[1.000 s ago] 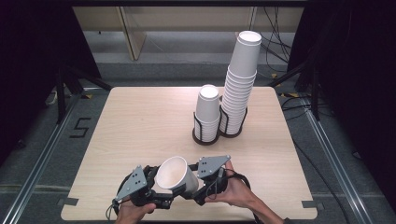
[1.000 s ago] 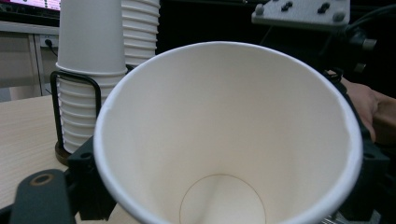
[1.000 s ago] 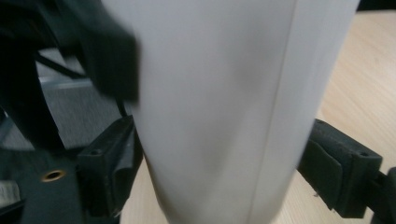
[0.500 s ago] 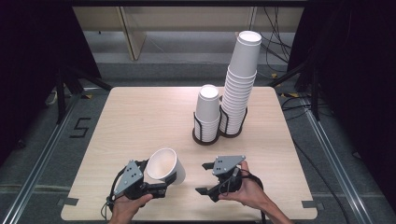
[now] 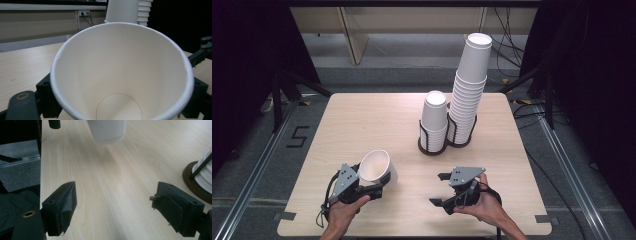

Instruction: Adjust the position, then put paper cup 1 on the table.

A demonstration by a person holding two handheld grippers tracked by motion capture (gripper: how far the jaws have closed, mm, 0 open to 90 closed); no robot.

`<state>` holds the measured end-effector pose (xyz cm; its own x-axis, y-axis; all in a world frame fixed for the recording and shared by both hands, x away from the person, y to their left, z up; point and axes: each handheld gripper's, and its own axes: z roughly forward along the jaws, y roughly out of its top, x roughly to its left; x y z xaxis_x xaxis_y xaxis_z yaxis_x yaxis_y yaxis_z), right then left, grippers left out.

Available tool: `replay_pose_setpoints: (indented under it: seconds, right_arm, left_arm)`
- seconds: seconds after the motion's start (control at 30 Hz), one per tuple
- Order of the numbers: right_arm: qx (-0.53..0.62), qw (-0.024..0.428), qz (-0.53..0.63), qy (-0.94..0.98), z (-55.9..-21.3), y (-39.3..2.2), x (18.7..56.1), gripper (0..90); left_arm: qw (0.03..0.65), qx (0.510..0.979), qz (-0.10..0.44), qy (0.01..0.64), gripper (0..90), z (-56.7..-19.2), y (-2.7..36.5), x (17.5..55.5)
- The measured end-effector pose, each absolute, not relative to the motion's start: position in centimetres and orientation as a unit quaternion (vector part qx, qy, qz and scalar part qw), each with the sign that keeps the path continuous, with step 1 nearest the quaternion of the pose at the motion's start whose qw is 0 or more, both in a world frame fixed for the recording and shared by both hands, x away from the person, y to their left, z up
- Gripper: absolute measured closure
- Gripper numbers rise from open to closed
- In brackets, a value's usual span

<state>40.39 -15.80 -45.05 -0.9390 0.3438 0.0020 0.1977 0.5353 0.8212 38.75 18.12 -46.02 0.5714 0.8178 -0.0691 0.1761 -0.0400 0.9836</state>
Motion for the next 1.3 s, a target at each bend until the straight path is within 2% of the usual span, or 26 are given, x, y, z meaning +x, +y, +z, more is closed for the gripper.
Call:
replay_pose_setpoints:
  seconds: [0.57,1.3]
  right_arm:
    - [0.172,0.082,0.451,0.872,-45.3,-16.5,40.7,17.8]
    - [0.176,0.092,0.448,0.872,-45.5,-16.8,41.0,18.1]
  left_arm:
    - [0.558,0.665,0.293,0.400,14.0,-46.1,19.6,42.1]
    - [0.527,0.640,0.329,0.452,13.9,-46.8,21.0,48.8]
